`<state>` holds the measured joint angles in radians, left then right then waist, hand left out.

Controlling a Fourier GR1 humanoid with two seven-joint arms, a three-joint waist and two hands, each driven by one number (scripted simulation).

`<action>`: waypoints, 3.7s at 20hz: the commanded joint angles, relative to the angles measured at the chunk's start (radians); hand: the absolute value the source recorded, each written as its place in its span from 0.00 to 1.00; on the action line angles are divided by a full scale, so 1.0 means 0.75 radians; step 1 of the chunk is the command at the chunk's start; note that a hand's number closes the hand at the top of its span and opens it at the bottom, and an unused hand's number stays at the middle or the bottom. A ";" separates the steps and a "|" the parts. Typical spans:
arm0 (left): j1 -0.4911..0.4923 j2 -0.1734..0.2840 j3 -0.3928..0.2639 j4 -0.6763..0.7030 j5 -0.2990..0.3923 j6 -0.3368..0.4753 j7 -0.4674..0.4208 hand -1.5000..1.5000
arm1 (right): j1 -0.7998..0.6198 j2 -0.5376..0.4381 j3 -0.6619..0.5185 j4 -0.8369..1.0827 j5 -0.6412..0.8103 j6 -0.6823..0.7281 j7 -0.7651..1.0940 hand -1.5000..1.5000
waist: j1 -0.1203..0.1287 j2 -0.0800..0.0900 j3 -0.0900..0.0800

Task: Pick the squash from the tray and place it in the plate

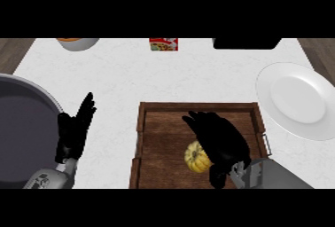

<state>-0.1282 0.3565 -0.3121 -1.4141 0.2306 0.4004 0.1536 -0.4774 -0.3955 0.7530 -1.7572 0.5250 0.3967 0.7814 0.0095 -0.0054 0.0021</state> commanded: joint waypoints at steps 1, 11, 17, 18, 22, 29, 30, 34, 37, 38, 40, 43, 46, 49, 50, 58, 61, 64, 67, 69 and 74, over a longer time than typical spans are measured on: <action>0.000 -0.010 0.013 0.053 0.006 -0.023 -0.005 0.50 | -0.100 0.111 0.006 0.091 -0.119 0.280 0.231 0.00 | 0.002 0.009 -0.007; 0.095 -0.032 0.021 -0.011 -0.040 -0.014 -0.014 0.50 | -0.092 0.300 0.012 0.274 -0.134 0.379 0.403 0.00 | -0.006 0.006 -0.004; 0.034 -0.044 0.068 0.037 -0.067 -0.033 0.020 0.50 | -0.115 0.313 -0.087 0.310 -0.141 0.459 0.359 0.00 | -0.013 0.007 -0.004; 0.067 -0.034 0.085 -0.008 -0.052 -0.050 0.011 0.50 | -0.045 0.303 -0.048 0.280 -0.110 0.437 0.342 0.00 | -0.012 0.006 -0.003; 0.135 -0.014 0.077 -0.130 -0.082 -0.050 0.079 0.50 | 0.004 0.309 -0.046 0.272 -0.047 0.452 0.326 0.00 | -0.009 0.004 -0.003; 0.124 -0.062 0.094 -0.101 -0.119 -0.083 0.084 0.50 | 0.011 0.376 -0.106 0.349 0.029 0.465 0.262 0.00 | -0.009 0.006 -0.003; 0.019 -0.081 0.114 -0.013 -0.118 -0.075 0.107 0.50 | -0.083 0.312 -0.150 0.518 0.065 0.425 0.080 0.00 | -0.007 0.010 -0.003; 0.029 -0.137 0.139 0.085 -0.133 -0.111 0.004 0.50 | 0.040 0.271 -0.138 0.409 0.123 0.470 0.077 0.00 | -0.015 0.008 -0.003; 0.039 -0.120 0.180 0.043 -0.137 -0.144 0.020 0.50 | 0.091 0.290 -0.137 0.409 0.173 0.480 0.040 1.00 | -0.012 0.007 -0.003; 0.081 -0.118 0.152 -0.020 -0.143 -0.131 0.061 0.50 | -0.024 0.282 -0.156 0.487 0.180 0.517 -0.023 1.00 | -0.005 0.008 -0.003; 0.108 -0.115 0.164 -0.054 -0.166 -0.125 0.065 0.50 | 0.122 0.265 -0.067 0.347 0.249 0.467 -0.039 1.00 | -0.010 0.006 -0.003; 0.068 -0.147 0.197 0.055 -0.176 -0.164 0.006 0.50 | 0.012 0.304 -0.156 0.408 0.277 0.507 -0.097 1.00 | -0.010 0.008 -0.003; 0.137 -0.140 0.156 -0.078 -0.228 -0.132 0.070 0.50 | -0.010 0.367 -0.087 0.539 0.393 0.382 -0.149 1.00 | 0.000 0.007 -0.002; 0.083 -0.154 0.177 -0.064 -0.213 -0.148 0.123 0.50 | -0.058 0.336 -0.134 0.458 0.441 0.391 -0.144 1.00 | -0.005 0.007 -0.003; 0.128 -0.129 0.239 0.019 -0.161 -0.205 -0.029 0.50 | -0.029 0.274 -0.124 0.368 0.469 0.369 -0.125 1.00 | -0.010 0.007 -0.003; 0.184 -0.148 0.173 -0.098 -0.213 -0.147 0.031 0.50 | 0.095 0.091 -0.613 0.432 0.393 -0.402 -0.531 1.00 | -0.013 0.013 0.003; 0.128 -0.162 0.178 -0.078 -0.211 -0.141 0.090 0.50 | 0.079 -0.034 -0.732 0.490 0.359 -0.505 -0.761 1.00 | -0.014 0.012 0.000; 0.109 -0.157 0.187 -0.075 -0.229 -0.137 0.093 0.50 | 0.135 -0.008 -0.802 0.438 0.341 -0.639 -0.798 1.00 | -0.027 0.007 -0.001; 0.133 -0.163 0.198 -0.054 -0.213 -0.152 0.068 0.50 | 0.118 -0.003 -0.883 0.367 0.396 -0.771 -0.719 1.00 | -0.031 0.003 -0.003; 0.105 -0.134 0.239 -0.064 -0.182 -0.189 0.077 0.50 | 0.073 0.022 -0.942 0.424 0.414 -0.840 -0.695 1.00 | -0.015 0.007 -0.003; 0.161 -0.150 0.234 -0.108 -0.200 -0.199 0.074 0.50 | -0.011 -0.066 -1.121 0.553 0.329 -0.762 -0.704 1.00 | -0.003 0.009 -0.003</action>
<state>-0.0196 0.2253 -0.1724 -1.5014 0.0551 0.2868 0.2210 -0.4217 -0.4183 0.0032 -1.4116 0.8003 -0.1766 0.2446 0.0000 -0.0015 0.0027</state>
